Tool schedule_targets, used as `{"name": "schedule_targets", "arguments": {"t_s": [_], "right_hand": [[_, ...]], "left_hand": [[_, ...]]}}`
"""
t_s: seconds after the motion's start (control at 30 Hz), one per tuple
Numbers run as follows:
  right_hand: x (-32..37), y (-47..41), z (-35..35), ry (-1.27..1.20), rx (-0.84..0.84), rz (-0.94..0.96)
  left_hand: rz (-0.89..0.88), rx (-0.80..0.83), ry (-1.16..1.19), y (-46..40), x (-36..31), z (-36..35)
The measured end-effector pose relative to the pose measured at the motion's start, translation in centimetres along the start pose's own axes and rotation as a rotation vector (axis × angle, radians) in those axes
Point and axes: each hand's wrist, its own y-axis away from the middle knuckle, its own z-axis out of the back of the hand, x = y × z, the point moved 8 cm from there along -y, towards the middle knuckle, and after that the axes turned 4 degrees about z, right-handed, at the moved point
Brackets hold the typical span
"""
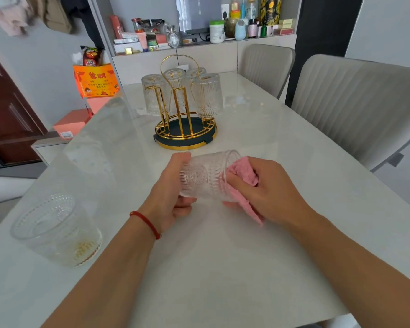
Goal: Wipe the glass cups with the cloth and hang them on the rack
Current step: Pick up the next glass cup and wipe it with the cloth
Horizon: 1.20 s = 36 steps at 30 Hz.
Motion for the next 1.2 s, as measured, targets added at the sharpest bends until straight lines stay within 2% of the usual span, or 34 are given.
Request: {"name": "schedule_targets", "arguments": {"t_s": [0.07,0.17,0.3,0.4,0.47,0.6,0.67,0.73,0.83,0.9,1.07,1.2], "right_hand": [[0.5,0.0,0.5,0.13,-0.012,0.073],[0.7,-0.1,0.6,0.212,-0.03,0.099],[-0.3,-0.1,0.5,0.008,-0.108,-0.065],[-1.1,0.2,-0.7,-0.157,-0.02,-0.205],[-0.3,0.3,-0.7,-0.085,0.045,-0.115],[0.8,0.0,0.1,0.253,0.031,0.119],[0.8,-0.1,0.7,0.218,-0.05,0.092],[0.2,-0.2,0.8,0.09,-0.104,-0.016],[-1.0,-0.1,-0.3,-0.054,-0.015,-0.123],[-0.9,0.0,-0.4,0.009,0.051,-0.068],[0.6,-0.1,0.5,0.235,0.066,0.186],[0.6,0.0,1.0,0.161,-0.046,0.119]], "left_hand": [[0.04,0.115,-0.075,0.0,0.2,-0.3],[0.073,0.173,-0.136,0.1,0.4,-0.3],[-0.004,0.122,-0.049,0.2,0.1,-0.6],[-0.051,-0.001,0.024,0.3,-0.3,-0.4],[-0.006,-0.023,-0.027,0.4,-0.2,0.1],[0.069,0.12,-0.173,0.5,0.4,-0.3],[0.035,0.123,-0.154,0.5,0.2,-0.5],[-0.018,0.132,-0.056,0.5,-0.2,-0.8],[-0.035,0.083,-0.026,0.3,-0.3,-0.7],[0.017,0.054,-0.071,0.2,0.1,-0.4],[0.162,0.195,-0.238,0.7,1.0,-0.7],[0.148,0.23,-0.141,0.6,1.0,-0.9]]}}
